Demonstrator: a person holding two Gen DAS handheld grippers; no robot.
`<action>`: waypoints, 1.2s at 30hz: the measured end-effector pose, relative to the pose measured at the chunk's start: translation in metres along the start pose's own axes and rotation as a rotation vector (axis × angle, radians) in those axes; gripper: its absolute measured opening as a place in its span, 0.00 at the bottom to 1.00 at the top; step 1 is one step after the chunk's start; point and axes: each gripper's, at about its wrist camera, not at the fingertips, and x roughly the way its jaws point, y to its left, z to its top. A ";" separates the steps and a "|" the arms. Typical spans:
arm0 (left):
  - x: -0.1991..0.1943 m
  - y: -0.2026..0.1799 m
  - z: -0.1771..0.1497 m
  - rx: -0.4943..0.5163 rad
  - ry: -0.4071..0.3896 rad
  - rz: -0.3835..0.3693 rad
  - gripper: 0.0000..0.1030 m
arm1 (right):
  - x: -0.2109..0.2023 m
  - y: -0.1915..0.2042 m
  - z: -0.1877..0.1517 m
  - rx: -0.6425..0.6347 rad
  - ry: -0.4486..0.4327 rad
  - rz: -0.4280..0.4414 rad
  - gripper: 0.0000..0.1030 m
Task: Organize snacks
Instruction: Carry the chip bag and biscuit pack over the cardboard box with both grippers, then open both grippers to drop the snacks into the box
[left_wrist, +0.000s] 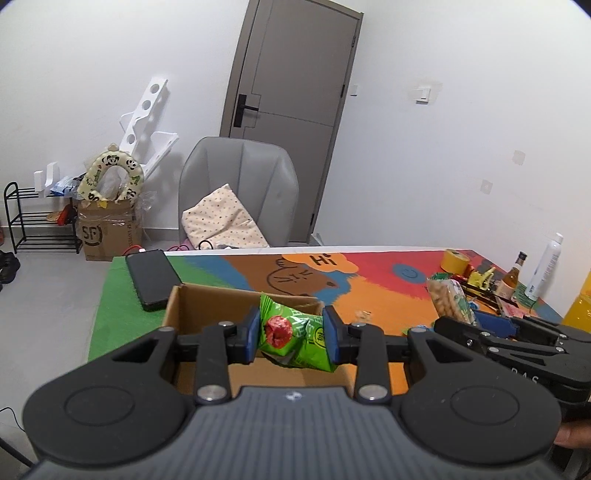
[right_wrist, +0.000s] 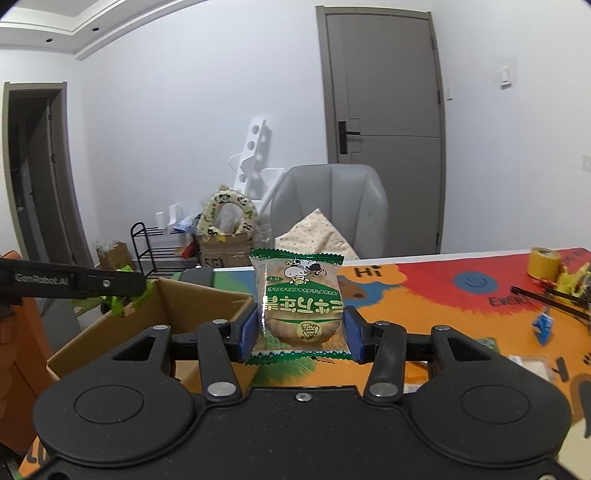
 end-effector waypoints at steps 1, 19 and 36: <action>0.003 0.003 0.001 -0.003 0.003 0.002 0.33 | 0.004 0.002 0.001 0.001 0.003 0.006 0.44; 0.041 0.047 0.015 -0.055 0.060 0.023 0.44 | 0.050 0.044 0.018 0.023 0.064 0.115 0.45; 0.016 0.041 0.009 -0.048 0.049 0.115 0.89 | 0.041 0.034 0.012 0.057 0.074 0.065 0.74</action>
